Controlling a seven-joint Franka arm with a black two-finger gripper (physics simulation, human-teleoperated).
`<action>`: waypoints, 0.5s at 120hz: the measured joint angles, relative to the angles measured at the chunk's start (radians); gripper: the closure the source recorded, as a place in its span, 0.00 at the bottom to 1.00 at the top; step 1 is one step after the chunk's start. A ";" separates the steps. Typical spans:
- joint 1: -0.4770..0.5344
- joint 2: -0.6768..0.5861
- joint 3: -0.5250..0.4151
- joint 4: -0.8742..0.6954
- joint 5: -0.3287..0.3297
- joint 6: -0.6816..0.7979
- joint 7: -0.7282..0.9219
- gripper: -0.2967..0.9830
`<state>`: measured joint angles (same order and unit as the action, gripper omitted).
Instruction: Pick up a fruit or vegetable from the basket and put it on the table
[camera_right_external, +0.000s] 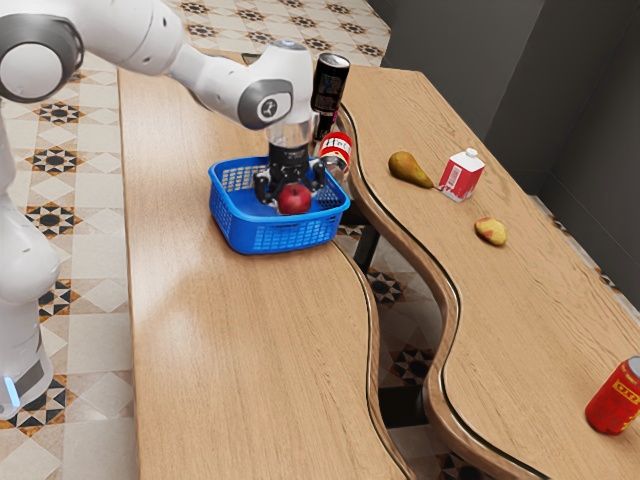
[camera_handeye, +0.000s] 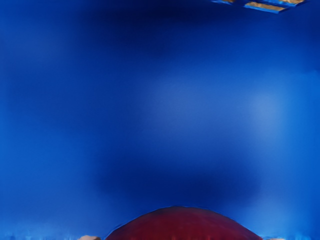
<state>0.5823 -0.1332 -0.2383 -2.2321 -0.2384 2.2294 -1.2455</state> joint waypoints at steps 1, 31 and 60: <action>0.000 -0.004 0.000 0.000 0.000 0.000 0.000 0.58; -0.033 -0.198 0.005 -0.001 0.008 -0.023 -0.018 0.64; -0.117 -0.017 -0.129 0.309 0.108 -0.049 -0.066 0.71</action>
<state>0.4651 -0.1499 -0.3670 -1.9226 -0.1308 2.1804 -1.3113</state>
